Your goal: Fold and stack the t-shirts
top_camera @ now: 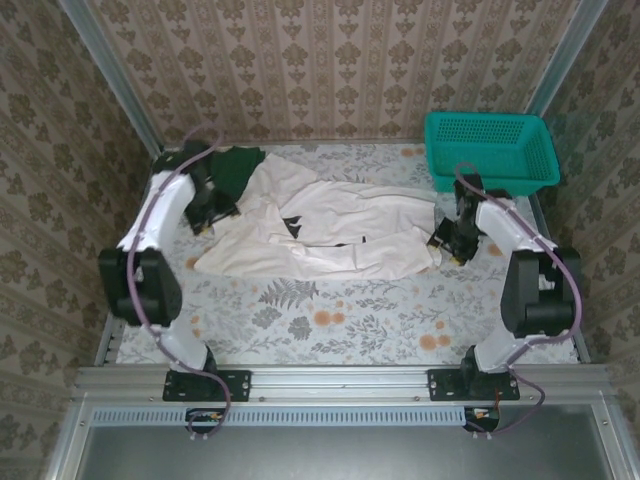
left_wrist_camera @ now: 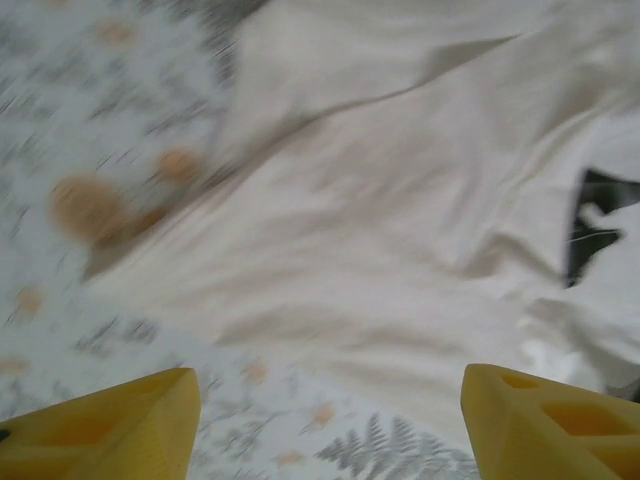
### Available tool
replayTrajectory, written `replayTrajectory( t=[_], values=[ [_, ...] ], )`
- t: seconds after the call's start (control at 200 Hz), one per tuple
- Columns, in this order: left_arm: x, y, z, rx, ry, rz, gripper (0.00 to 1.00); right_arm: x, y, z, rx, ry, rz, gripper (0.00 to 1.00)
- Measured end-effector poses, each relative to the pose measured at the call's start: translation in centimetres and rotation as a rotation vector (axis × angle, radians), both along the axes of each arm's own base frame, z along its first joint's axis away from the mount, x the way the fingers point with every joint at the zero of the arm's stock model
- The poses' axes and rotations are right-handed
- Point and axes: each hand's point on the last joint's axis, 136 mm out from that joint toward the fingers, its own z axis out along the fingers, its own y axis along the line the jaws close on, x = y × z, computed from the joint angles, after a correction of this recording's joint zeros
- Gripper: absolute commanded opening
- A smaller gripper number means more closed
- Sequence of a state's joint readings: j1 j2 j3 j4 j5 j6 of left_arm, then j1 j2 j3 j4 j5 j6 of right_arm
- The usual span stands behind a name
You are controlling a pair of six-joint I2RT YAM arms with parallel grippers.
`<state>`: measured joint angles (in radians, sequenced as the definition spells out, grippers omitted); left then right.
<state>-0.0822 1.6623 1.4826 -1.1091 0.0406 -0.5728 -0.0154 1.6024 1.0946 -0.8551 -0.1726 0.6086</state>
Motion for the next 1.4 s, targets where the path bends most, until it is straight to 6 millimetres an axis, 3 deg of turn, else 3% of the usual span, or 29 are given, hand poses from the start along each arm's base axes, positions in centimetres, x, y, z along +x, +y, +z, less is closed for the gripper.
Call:
replayTrajectory(
  t=[0.14,0.28,0.395,0.58,0.665,0.755,0.84,0.96,1.075,1.24,1.355,1.395],
  values=[
    [-4.5,3.4,-3.9,-0.031,0.076,0.124,0.69,-2.6,1.6,-2.4,0.082,0.025,0.017,0.56],
    [-6.7,4.7,-7.6,-0.107,0.154,0.211,0.68,-2.7,1.7,-3.1,0.088,-0.027,0.02,0.6],
    [-6.0,5.4,-8.6,-0.148,0.135,0.249,0.65,-2.4,1.7,-2.6,0.084,-0.123,0.031,0.61],
    [-4.3,5.3,-10.5,-0.176,0.117,0.242,0.57,-1.7,1.4,-2.7,0.054,-0.236,0.061,0.49],
    [-4.2,5.2,-11.9,-0.181,0.135,0.232,0.47,-1.1,1.6,-2.7,0.052,-0.279,0.078,0.45],
    [-4.2,5.2,-13.0,-0.182,0.148,0.227,0.31,-0.3,2.0,-2.4,0.044,-0.323,0.108,0.41],
    [-4.4,5.3,-13.3,-0.174,0.157,0.227,0.12,0.5,2.0,-2.6,0.019,-0.333,0.14,0.3],
    [-4.0,5.6,-13.2,-0.163,0.141,0.216,0.0,1.1,1.3,-3.2,-0.041,-0.31,0.156,0.21],
    [-3.6,6.3,-12.9,-0.124,0.128,0.219,0.0,1.0,-0.5,-2.9,-0.124,-0.285,0.146,0.18],
    [-2.9,7.8,-11.5,-0.046,0.083,0.226,0.0,0.1,-4.4,-2.9,-0.21,-0.237,0.05,0.24],
    [-2.6,8.7,-10.5,-0.011,0.056,0.238,0.03,-0.3,-6.7,-1.9,-0.254,-0.243,-0.018,0.25],
    [-2.7,8.9,-10.4,-0.009,0.054,0.243,0.05,-0.3,-7.0,-1.4,-0.257,-0.258,-0.034,0.3]
  ],
)
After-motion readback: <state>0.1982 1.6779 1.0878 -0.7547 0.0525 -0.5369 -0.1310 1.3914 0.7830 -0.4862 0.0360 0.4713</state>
